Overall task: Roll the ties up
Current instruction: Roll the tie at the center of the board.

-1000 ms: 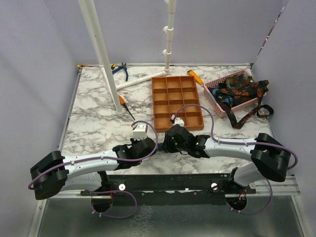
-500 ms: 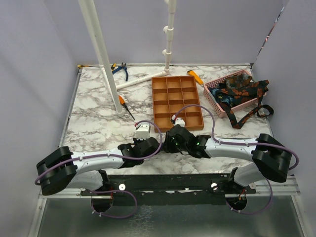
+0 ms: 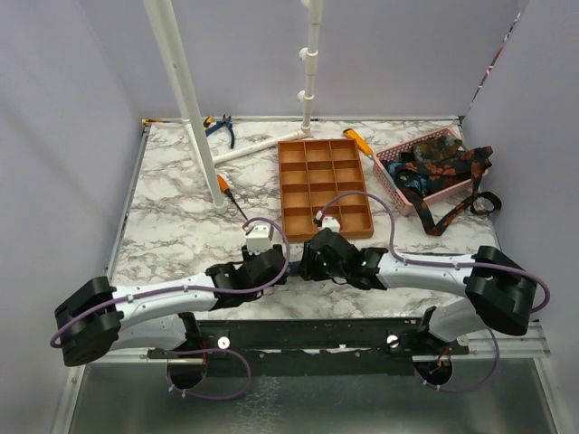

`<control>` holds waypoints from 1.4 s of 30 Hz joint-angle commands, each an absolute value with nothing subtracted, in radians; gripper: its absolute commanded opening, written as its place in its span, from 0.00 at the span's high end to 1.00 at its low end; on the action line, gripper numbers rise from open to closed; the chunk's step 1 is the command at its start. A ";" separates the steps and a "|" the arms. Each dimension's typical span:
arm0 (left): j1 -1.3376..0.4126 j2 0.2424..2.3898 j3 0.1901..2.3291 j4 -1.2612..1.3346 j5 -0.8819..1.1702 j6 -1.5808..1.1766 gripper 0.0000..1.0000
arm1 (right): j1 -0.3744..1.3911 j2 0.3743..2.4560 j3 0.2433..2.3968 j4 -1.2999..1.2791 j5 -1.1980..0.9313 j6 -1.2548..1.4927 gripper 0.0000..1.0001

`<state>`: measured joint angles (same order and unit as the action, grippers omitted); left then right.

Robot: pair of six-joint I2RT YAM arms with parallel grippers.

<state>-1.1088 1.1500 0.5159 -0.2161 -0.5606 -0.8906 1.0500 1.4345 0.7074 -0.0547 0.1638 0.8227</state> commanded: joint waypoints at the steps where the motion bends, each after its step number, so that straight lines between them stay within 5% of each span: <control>1: -1.117 1.048 0.538 -0.279 -0.527 -0.898 0.41 | 1.053 1.413 0.733 -0.083 0.183 0.809 0.60; 20: -1.047 0.644 0.458 -0.653 -0.914 -1.222 0.36 | 1.062 1.765 1.078 -0.032 -0.110 0.726 0.61; 29: -1.032 0.543 0.354 -0.647 -0.856 -1.276 0.32 | 1.058 1.809 1.062 -0.123 -0.006 0.757 0.76; 42: -1.031 0.496 0.238 -0.375 -0.629 -1.097 0.14 | 1.042 1.812 1.000 -0.126 0.052 0.739 0.78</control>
